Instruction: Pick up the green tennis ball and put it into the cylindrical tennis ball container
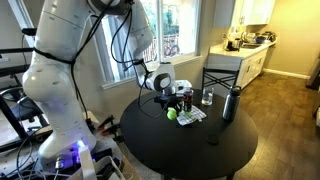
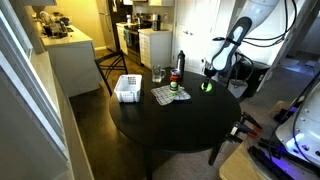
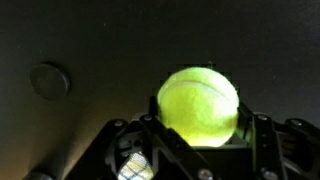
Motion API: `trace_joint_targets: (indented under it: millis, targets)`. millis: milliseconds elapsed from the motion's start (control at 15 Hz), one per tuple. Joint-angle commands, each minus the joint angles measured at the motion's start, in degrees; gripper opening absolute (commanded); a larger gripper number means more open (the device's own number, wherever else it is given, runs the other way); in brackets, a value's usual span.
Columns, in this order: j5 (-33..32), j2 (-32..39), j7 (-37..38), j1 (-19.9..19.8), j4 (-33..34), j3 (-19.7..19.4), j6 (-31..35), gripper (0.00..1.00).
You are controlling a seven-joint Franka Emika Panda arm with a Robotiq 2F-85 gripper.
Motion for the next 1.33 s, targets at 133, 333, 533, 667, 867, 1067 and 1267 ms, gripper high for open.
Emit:
trace_joint_targets:
  millis: [133, 333, 533, 667, 867, 1067, 1267]
  targets:
    - [-5.2, -5.3, 0.5, 5.8, -1.5, -4.4, 0.9, 0.44]
    - [-8.6, -5.5, 1.9, 9.4, -0.2, -7.8, 0.5, 0.44]
    - [-13.1, -4.7, 4.8, 13.8, 1.2, -12.3, 1.1, 0.44]
    - [-17.7, -4.0, 9.3, 19.4, 2.2, -18.5, 3.6, 0.44]
    - [-25.7, -2.5, 18.2, 30.0, 4.6, -30.2, 8.1, 0.44]
    - [-28.5, 0.1, 24.2, 38.1, 7.0, -38.4, 10.5, 0.44]
    - [-27.4, 3.1, 27.3, 42.8, 8.4, -42.4, 12.0, 0.44]
